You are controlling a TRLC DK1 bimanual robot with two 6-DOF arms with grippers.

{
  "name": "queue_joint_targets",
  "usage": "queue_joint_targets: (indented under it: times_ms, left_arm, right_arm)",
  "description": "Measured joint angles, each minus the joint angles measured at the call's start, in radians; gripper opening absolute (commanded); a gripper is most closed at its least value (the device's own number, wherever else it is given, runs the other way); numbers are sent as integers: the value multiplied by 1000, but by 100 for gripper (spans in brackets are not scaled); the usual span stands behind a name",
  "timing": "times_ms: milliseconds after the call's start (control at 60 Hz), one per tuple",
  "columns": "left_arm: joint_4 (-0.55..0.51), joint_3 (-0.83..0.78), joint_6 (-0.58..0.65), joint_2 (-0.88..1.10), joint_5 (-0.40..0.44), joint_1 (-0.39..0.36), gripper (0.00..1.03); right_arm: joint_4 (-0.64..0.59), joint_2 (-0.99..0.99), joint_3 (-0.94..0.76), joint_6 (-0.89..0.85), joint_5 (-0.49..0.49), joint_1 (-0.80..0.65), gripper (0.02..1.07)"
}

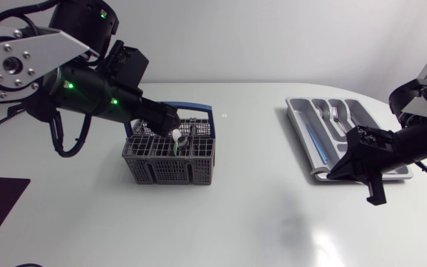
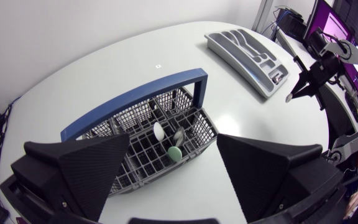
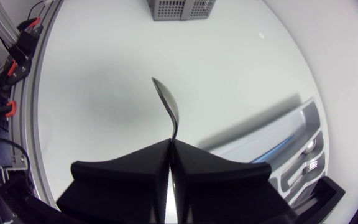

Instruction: Unload the cutlery basket into the drawer organizer.

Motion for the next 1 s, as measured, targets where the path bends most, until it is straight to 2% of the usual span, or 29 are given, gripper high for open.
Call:
queue_joint_targets:
  times_ms: [300,600,783,817,833,850,933,1000]
  left_arm:
    - [31,-31,41,0,0,0,99]
    - [54,-63,71,-5,8,-2,99]
    - [58,-64,93,-7,20,-2,99]
    - [61,-65,97,-7,25,-2,99]
    - [61,-66,99,-7,29,-2,99]
    - [62,-66,100,-7,31,-2,99]
    - [62,-66,108,-7,39,-2,99]
    - [64,-66,119,-7,44,-2,99]
  right_arm:
    - [0,309,236,-198,72,-249,7]
    - [90,472,368,-270,189,-327,14]
    - [129,493,367,-270,218,-327,30]
    - [136,493,367,-270,220,-327,39]
    - [139,493,367,-270,221,-327,47]
    - [142,493,367,-270,221,-327,51]
    - [171,488,364,-270,217,-327,68]
    - [175,469,356,-265,209,-326,75]
